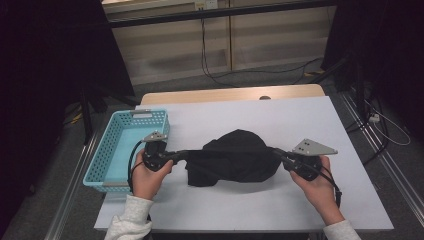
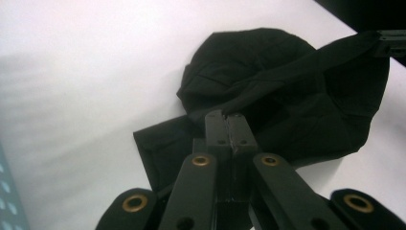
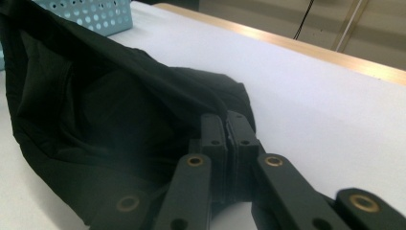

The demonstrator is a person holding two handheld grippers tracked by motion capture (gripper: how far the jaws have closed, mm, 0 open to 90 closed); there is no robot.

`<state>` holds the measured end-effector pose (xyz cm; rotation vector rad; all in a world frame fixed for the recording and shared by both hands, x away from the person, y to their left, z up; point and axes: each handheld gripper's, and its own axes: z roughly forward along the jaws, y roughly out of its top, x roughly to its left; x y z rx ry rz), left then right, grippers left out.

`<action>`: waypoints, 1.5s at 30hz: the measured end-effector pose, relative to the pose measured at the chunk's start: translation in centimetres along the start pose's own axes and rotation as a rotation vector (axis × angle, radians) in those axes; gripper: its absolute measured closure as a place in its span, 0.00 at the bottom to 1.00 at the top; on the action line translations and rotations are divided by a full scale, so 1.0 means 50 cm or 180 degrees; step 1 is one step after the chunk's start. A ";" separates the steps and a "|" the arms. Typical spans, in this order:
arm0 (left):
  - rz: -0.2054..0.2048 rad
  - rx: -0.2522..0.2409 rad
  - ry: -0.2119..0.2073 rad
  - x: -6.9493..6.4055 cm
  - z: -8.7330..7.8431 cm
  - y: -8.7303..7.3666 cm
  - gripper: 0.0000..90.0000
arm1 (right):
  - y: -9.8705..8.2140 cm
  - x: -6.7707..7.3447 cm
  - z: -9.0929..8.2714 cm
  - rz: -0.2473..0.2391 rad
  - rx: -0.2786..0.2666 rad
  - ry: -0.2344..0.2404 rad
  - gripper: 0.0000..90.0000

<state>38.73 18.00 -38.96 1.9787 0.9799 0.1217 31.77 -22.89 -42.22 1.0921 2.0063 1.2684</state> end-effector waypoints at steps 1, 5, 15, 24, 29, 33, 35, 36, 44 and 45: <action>-0.0002 0.0019 -0.0004 -0.001 0.004 -0.001 1.00 | -0.002 0.003 0.003 -0.0010 0.0018 0.0004 0.97; 0.0026 0.0072 -0.0016 -0.003 0.012 -0.004 1.00 | -0.008 0.013 0.014 -0.0037 0.0095 0.0028 0.96; 0.0237 0.0110 -0.0060 -0.012 0.036 -0.009 0.60 | -0.013 0.033 0.030 -0.0115 0.0163 0.0111 0.96; 0.0516 0.0317 -0.0119 -0.036 0.091 -0.023 0.45 | -0.014 0.049 0.042 -0.0154 0.0206 0.0174 0.95; 0.0605 0.0344 -0.0019 -0.033 0.119 -0.035 0.43 | -0.016 0.054 0.045 -0.0162 0.0221 0.0192 0.93; 0.0634 0.0267 0.0045 -0.031 0.126 -0.036 0.61 | -0.018 0.059 0.044 -0.0178 0.0251 0.0204 0.89; 0.0618 0.0269 0.0103 -0.031 0.127 -0.034 0.78 | -0.022 0.061 0.044 -0.0196 0.0294 0.0207 0.84; 0.0616 0.0305 0.0125 -0.029 0.127 -0.032 0.79 | -0.024 0.062 0.044 -0.0205 0.0307 0.0198 0.82; 0.0302 0.0206 0.0191 -0.012 0.098 -0.012 0.97 | -0.044 0.076 0.034 -0.0237 0.0470 0.0223 0.54; 0.0250 0.0153 0.0197 -0.007 0.088 -0.008 0.97 | -0.047 0.077 0.032 -0.0216 0.0487 0.0215 0.52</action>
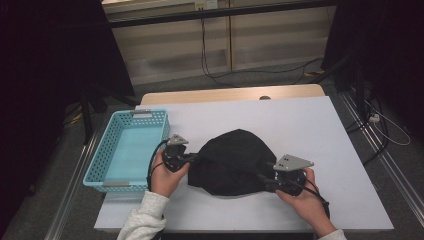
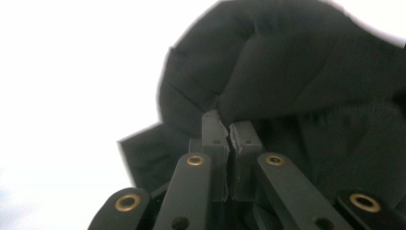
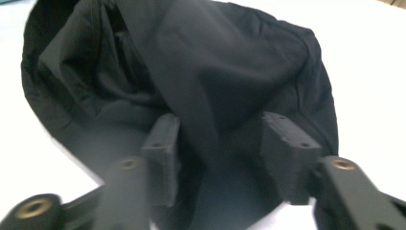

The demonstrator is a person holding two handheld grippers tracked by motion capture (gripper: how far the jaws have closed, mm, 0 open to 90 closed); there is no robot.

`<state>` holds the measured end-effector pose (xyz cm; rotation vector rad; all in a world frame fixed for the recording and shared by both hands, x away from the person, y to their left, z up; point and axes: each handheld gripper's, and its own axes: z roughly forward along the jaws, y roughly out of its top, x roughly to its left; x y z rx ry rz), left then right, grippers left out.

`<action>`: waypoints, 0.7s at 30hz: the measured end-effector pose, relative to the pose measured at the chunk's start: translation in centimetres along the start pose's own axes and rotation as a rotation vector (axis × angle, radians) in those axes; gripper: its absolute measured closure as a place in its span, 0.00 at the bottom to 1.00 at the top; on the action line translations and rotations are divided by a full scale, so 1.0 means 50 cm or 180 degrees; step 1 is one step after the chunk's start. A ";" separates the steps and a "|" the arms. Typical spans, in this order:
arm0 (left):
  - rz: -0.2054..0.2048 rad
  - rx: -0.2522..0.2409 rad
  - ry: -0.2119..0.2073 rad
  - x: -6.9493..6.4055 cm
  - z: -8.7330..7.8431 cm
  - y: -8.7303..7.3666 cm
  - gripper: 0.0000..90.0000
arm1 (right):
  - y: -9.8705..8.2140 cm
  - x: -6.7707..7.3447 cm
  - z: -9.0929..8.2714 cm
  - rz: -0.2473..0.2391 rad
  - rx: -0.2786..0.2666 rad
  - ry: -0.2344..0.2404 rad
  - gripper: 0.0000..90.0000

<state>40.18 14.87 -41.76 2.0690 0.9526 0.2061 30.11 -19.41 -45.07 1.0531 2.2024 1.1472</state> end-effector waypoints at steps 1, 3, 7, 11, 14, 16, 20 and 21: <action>-0.0020 -0.0029 0.0018 0.006 -0.009 0.003 0.97 | -0.004 0.001 0.000 0.0018 0.0014 0.0012 0.51; -0.0091 -0.0098 0.0058 0.015 -0.024 0.007 0.97 | -0.012 0.006 0.003 0.0007 0.0083 -0.0006 0.48; -0.0182 -0.0151 0.0135 0.031 -0.046 0.008 0.97 | -0.018 0.012 0.007 -0.0072 0.0171 -0.0052 0.49; -0.0236 -0.0184 0.0170 0.040 -0.058 0.007 0.98 | -0.023 -0.001 0.003 0.0013 0.0205 -0.0158 0.49; -0.0274 -0.0192 0.0175 0.044 -0.062 0.006 0.98 | -0.031 -0.015 -0.001 -0.0037 0.0300 -0.0338 0.49; -0.0286 -0.0191 0.0171 0.044 -0.062 0.005 0.98 | -0.033 -0.026 -0.007 0.0018 0.0318 -0.0432 0.51; -0.0269 -0.0161 0.0115 0.038 -0.056 0.006 0.98 | -0.026 -0.050 -0.031 0.0037 0.0233 -0.0671 0.58; -0.0260 -0.0156 0.0100 0.034 -0.052 0.006 0.98 | -0.026 -0.053 -0.034 0.0080 0.0202 -0.0672 0.59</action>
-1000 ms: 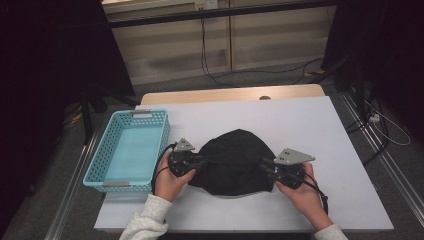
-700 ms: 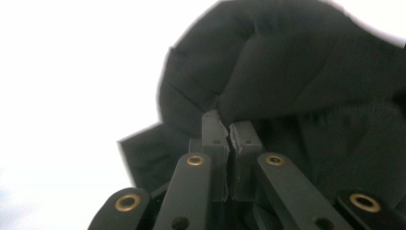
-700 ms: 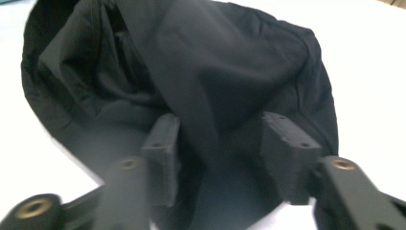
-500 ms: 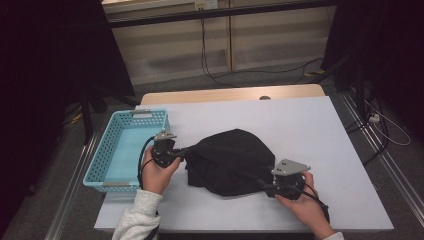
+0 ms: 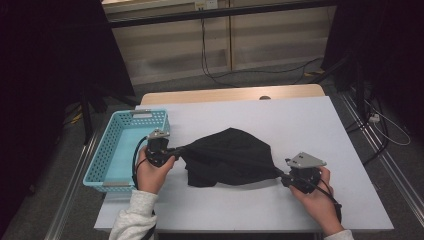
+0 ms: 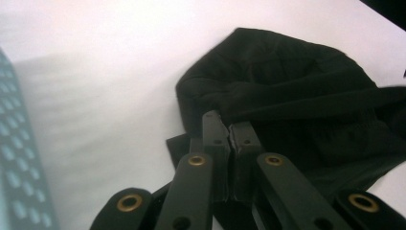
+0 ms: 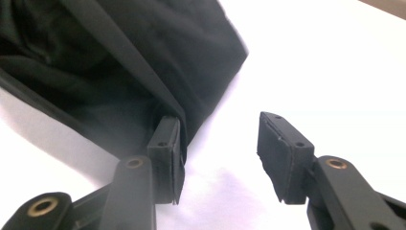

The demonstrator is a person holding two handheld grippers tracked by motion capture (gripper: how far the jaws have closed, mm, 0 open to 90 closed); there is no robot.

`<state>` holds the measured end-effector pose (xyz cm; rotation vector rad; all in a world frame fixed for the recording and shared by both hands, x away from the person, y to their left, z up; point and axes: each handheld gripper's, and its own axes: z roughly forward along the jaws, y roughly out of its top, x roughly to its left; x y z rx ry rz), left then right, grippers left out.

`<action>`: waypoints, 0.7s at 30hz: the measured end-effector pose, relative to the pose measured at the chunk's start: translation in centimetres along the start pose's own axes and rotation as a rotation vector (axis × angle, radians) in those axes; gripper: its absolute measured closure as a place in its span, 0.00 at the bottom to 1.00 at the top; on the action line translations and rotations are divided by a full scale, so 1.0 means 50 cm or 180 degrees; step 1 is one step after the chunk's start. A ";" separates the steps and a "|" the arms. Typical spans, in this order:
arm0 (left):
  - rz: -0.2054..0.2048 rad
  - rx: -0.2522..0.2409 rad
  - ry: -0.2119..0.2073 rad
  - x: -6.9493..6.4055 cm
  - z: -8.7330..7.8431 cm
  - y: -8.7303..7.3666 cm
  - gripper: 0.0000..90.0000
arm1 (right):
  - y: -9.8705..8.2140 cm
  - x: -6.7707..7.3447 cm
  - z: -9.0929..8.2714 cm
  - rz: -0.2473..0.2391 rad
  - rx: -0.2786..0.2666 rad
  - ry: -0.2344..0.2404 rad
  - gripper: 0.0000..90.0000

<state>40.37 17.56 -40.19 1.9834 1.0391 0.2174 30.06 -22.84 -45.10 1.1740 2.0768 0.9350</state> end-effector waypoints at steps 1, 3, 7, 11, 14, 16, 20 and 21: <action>0.0025 0.0022 -0.0012 -0.002 0.003 0.000 0.98 | -0.001 -0.004 -0.002 0.0035 -0.0026 0.0008 0.59; 0.0033 0.0046 -0.0027 -0.005 0.007 0.000 0.98 | -0.003 -0.003 -0.001 0.0082 -0.0036 0.0039 0.59; 0.0016 0.0011 0.0019 0.000 0.001 0.000 0.98 | -0.006 0.020 0.015 0.0101 -0.0054 0.0266 0.58; -0.0020 -0.0060 0.0052 0.011 -0.012 0.001 0.98 | -0.008 0.036 0.032 0.0042 0.0045 0.0308 0.56; -0.0071 -0.0090 0.0036 0.014 -0.018 0.001 0.98 | -0.008 0.037 0.036 0.0012 0.0076 0.0268 0.57; -0.0054 -0.0084 0.0032 0.012 -0.018 0.002 0.98 | -0.008 0.030 0.034 0.0032 0.0093 0.0223 0.63; -0.0016 -0.0040 -0.0013 0.004 -0.011 0.002 0.98 | -0.009 0.012 0.023 0.0115 0.0050 0.0270 0.79; -0.0014 -0.0028 -0.0020 0.001 -0.009 0.002 0.98 | -0.008 0.007 0.018 0.0132 0.0030 0.0278 0.82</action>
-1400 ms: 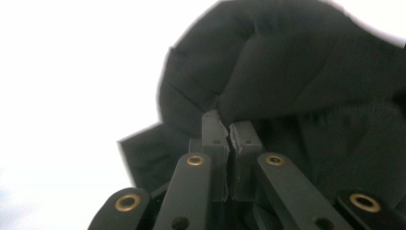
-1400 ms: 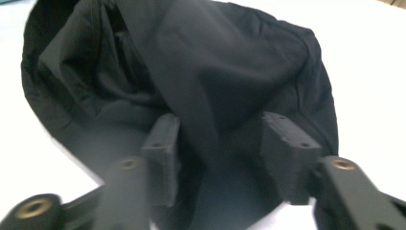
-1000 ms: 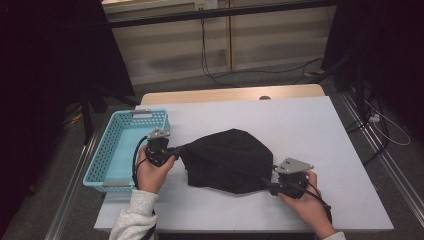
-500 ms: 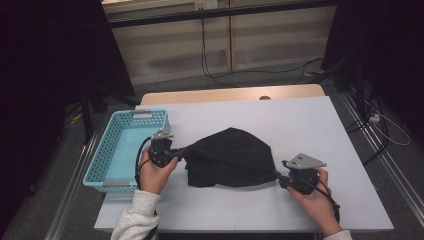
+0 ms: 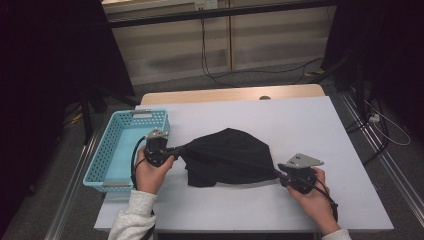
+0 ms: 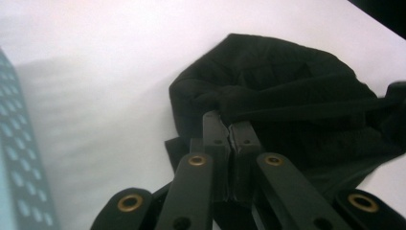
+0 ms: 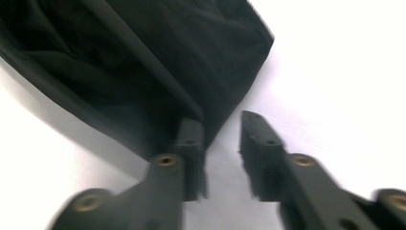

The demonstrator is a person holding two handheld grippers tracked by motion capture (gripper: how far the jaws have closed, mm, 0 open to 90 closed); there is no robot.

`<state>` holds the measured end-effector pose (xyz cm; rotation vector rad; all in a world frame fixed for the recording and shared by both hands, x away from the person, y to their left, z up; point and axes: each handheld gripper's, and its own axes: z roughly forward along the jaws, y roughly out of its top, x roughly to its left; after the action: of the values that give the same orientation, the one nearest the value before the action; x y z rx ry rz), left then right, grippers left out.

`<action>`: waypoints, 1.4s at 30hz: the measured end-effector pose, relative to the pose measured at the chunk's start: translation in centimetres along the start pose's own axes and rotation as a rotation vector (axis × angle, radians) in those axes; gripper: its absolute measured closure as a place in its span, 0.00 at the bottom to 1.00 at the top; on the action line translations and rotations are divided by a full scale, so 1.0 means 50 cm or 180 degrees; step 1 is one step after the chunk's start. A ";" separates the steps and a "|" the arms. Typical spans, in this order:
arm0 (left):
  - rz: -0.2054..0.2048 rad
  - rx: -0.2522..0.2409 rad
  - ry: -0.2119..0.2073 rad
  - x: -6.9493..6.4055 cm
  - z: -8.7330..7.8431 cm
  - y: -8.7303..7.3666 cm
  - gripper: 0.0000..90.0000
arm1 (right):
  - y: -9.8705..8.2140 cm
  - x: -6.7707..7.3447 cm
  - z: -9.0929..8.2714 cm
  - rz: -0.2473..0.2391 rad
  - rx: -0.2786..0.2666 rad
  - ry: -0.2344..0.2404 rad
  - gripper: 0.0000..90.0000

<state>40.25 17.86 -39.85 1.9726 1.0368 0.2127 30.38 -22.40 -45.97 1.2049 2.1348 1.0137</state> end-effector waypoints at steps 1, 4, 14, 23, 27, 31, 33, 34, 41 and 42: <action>0.0002 0.0011 -0.0006 -0.002 0.002 0.000 0.98 | 0.002 -0.005 -0.006 0.0022 -0.0031 -0.0018 0.84; 0.0001 0.0025 -0.0067 -0.009 0.006 0.001 0.98 | 0.011 -0.026 -0.033 0.0090 -0.0182 -0.0044 0.98; 0.0138 0.0090 -0.0253 -0.051 0.023 0.009 0.98 | 0.026 -0.085 -0.096 0.0263 -0.0488 -0.0281 0.99; 0.0067 0.0216 -0.0166 -0.039 0.041 -0.005 0.98 | 0.010 -0.069 -0.048 0.0223 -0.0285 -0.0088 0.88; 0.0026 0.0185 -0.0150 -0.035 0.036 -0.004 0.98 | 0.011 -0.055 -0.038 0.0203 -0.0287 0.0027 0.81; -0.0002 0.0161 -0.0124 -0.031 0.032 -0.004 0.98 | 0.014 -0.038 -0.034 0.0136 -0.0283 0.0171 0.77; -0.0013 0.0157 -0.0115 -0.029 0.031 -0.004 0.98 | 0.015 -0.032 -0.034 0.0133 -0.0287 0.0207 0.72; -0.0011 0.0158 -0.0111 -0.028 0.031 -0.004 0.98 | 0.015 -0.030 -0.035 0.0124 -0.0298 0.0221 0.69; -0.0006 0.0168 -0.0114 -0.033 0.031 -0.003 0.98 | 0.016 -0.022 -0.039 0.0106 -0.0364 0.0333 0.49; 0.0000 0.0165 -0.0115 -0.033 0.031 -0.003 0.98 | 0.017 -0.021 -0.039 0.0098 -0.0374 0.0343 0.45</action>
<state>39.90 15.71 -40.52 2.0156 1.0284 0.1508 29.95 -23.73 -44.08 1.1541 2.1102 1.2252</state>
